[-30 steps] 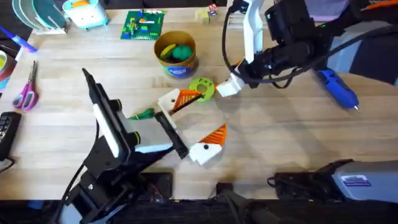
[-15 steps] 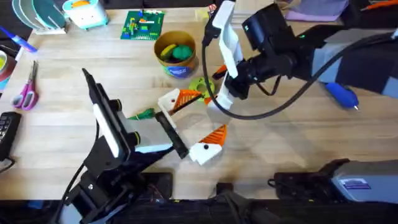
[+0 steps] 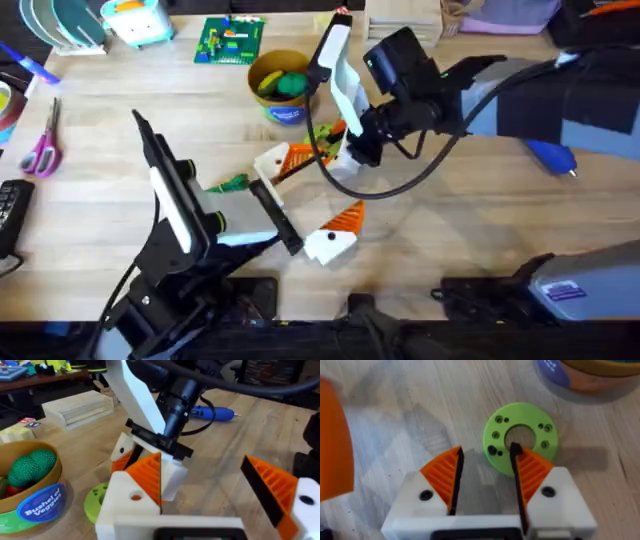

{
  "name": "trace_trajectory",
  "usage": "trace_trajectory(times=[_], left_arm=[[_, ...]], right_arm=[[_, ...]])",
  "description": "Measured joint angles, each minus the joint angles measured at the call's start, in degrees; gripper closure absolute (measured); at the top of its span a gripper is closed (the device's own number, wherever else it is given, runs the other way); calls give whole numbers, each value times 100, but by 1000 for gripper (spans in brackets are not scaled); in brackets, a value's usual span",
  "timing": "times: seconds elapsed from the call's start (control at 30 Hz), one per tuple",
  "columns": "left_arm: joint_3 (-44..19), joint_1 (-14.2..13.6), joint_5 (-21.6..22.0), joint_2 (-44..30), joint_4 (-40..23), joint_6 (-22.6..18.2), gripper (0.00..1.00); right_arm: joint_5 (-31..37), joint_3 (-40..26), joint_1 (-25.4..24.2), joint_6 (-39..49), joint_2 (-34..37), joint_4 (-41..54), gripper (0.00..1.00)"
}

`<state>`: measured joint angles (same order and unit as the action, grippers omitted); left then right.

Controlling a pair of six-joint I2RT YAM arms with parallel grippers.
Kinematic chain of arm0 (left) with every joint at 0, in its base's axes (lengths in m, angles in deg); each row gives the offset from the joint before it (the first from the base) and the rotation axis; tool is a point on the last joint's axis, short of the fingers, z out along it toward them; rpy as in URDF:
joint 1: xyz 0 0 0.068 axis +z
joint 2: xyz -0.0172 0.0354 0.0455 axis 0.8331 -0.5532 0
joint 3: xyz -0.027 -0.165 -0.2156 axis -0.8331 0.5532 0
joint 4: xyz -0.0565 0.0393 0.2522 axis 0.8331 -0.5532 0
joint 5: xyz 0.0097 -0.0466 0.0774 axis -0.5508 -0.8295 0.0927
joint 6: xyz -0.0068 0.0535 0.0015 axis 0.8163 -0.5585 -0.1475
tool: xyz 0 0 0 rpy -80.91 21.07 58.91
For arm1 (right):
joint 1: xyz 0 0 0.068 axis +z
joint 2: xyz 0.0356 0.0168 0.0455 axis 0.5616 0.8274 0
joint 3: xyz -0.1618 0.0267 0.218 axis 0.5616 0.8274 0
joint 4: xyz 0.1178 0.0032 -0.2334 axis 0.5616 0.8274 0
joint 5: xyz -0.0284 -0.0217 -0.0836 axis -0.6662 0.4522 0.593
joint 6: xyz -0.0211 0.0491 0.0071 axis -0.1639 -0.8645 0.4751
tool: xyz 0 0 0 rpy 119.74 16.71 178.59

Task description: Pick up the gripper from the table and insert it into the empty holder that is missing its gripper. Then pick up a screw, insert it into the mounting hole, and use the screwdriver to tighten it. Finally, clean up the table by picking up the vegetable and placing it into the bucket.

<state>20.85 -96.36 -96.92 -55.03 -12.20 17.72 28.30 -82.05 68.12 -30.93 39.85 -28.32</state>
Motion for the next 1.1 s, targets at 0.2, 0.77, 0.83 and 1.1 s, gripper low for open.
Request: trace_trajectory(times=[0.2,0.77,0.83,1.1], left_arm=[[0,0,0,0,0,0,8],[0,0,0,-1,1,0,8],[0,0,0,0,2,0,8],[0,0,0,0,2,0,8]], right_arm=[[145,-2,152,2,153,-166,529],[475,-4,189,7,271,-392,777],[481,-4,189,4,275,-406,789],[492,-16,195,21,301,-438,839]])
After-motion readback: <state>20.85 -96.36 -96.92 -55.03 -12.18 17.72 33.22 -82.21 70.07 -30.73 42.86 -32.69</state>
